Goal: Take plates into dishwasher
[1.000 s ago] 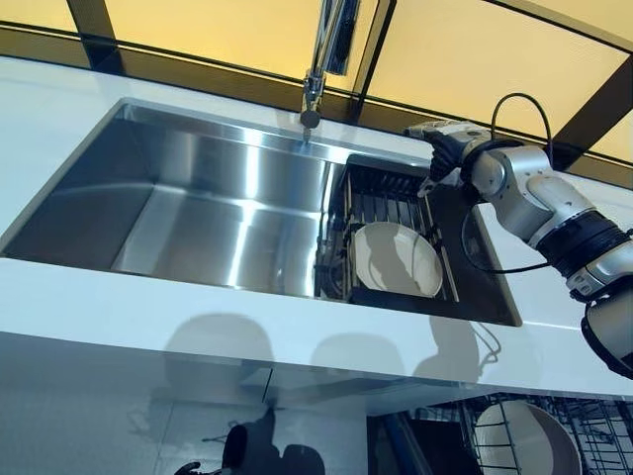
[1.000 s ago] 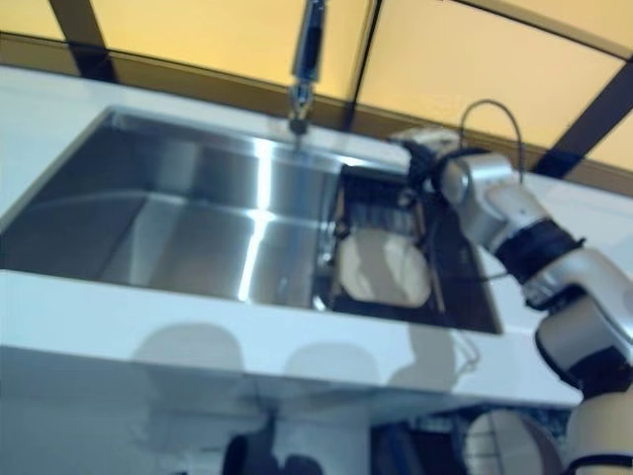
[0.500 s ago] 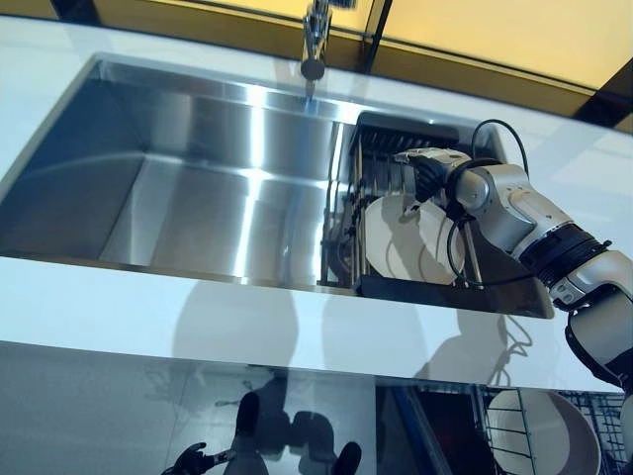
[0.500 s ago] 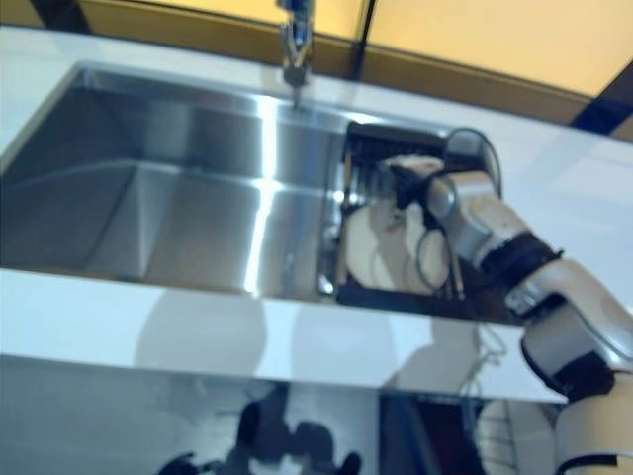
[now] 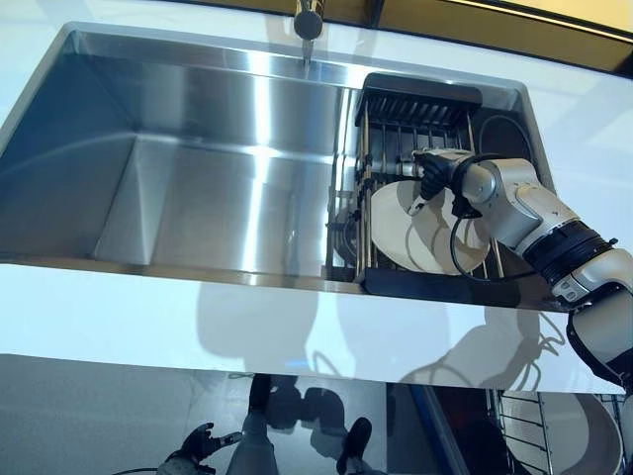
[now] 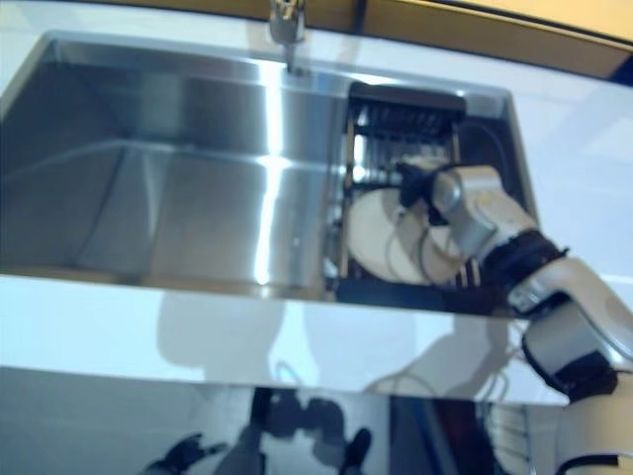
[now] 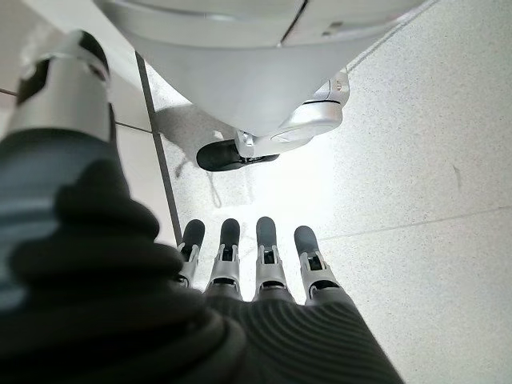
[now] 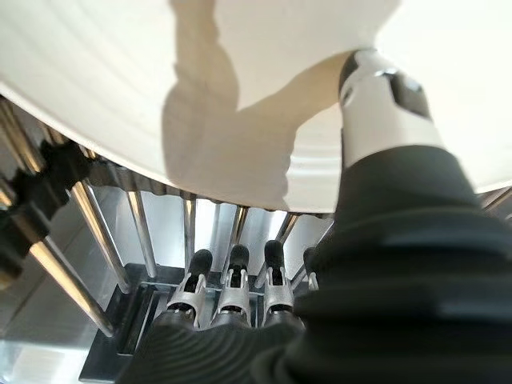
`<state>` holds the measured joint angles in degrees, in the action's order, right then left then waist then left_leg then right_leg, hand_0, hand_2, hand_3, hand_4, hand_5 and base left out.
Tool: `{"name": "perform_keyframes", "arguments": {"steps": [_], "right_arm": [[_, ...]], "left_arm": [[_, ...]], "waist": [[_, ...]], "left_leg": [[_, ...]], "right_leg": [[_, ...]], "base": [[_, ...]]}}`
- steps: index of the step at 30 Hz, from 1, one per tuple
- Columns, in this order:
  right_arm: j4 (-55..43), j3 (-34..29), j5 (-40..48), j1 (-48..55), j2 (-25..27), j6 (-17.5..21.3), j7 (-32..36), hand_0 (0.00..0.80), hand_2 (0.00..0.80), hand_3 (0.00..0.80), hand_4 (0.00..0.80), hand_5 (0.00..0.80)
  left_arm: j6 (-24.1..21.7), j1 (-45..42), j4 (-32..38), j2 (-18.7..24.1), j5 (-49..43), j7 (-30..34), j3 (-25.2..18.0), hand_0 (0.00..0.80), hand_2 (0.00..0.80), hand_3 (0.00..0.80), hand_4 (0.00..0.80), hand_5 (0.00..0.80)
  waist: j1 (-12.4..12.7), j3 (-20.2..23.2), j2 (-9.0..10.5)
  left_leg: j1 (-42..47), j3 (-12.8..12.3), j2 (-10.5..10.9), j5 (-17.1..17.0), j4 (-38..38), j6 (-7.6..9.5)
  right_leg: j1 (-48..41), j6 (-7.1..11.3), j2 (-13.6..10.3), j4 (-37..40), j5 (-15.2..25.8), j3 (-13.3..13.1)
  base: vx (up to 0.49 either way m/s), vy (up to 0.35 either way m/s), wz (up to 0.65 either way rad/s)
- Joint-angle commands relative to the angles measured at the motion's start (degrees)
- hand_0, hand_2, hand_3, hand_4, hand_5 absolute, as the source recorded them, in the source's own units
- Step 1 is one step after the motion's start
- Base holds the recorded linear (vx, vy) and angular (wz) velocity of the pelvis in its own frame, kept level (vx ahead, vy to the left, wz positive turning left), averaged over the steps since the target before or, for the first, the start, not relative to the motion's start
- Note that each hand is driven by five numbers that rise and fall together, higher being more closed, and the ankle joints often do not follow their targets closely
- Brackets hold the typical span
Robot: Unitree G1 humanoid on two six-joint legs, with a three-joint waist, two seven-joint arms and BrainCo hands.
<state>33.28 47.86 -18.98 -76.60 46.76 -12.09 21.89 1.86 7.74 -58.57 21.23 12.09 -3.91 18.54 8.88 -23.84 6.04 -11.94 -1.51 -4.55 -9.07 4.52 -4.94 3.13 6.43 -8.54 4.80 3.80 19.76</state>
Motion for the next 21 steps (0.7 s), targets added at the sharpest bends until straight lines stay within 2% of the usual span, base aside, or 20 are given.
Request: {"name": "perform_keyframes", "arguments": {"steps": [1, 6, 14, 21], "right_arm": [[2.71, 2.75, -3.98, -2.58, 4.55, -0.78, 2.65, 0.800, 0.800, 0.800, 0.800, 0.800], [3.20, 3.85, -5.98, -3.32, 5.43, 0.79, 2.84, 0.800, 0.800, 0.800, 0.800, 0.800], [3.43, 3.67, -5.74, -3.67, 5.76, -0.08, 3.54, 0.800, 0.800, 0.800, 0.800, 0.800], [3.27, 3.75, -5.48, -3.91, 6.22, 0.37, 5.16, 0.800, 0.800, 0.800, 0.800, 0.800]], "left_arm": [[-0.87, 0.65, -0.26, -0.70, 0.94, 0.18, 2.83, 0.000, 0.000, 0.000, 0.000, 0.000], [-1.09, 0.42, -0.27, -0.55, 0.71, 0.40, 2.82, 0.000, 0.000, 0.000, 0.000, 0.000], [-0.44, 0.17, 0.12, -0.32, 0.40, 0.56, 2.51, 0.000, 0.000, 0.000, 0.000, 0.000], [-0.10, -0.26, -0.47, -0.07, -0.68, 0.62, 1.89, 0.000, 0.000, 0.000, 0.000, 0.000]], "waist": [[0.93, -2.05, 0.03], [0.81, -1.97, 0.07], [0.83, -1.19, 0.30], [0.92, 0.18, 1.39]], "left_leg": [[2.26, -3.25, 1.41, 3.39, 0.48, 0.96], [2.61, -3.29, 1.29, 3.41, 0.48, 0.92], [3.10, -3.21, 1.13, 3.55, 0.48, 0.81], [4.06, -3.41, 0.68, 3.63, 0.48, 0.79]], "right_leg": [[5.50, 3.33, -3.24, -4.29, 3.97, -1.85], [5.30, 3.36, -3.27, -4.30, 3.97, -1.98], [4.66, 3.25, -3.15, -4.41, 3.55, -1.99], [3.31, 3.17, -2.96, -4.06, 3.49, -1.66]], "base": [[0.000, 0.000, 0.00], [0.000, 0.000, 0.00], [0.000, 0.000, 0.00], [0.004, -0.006, 0.00]]}}
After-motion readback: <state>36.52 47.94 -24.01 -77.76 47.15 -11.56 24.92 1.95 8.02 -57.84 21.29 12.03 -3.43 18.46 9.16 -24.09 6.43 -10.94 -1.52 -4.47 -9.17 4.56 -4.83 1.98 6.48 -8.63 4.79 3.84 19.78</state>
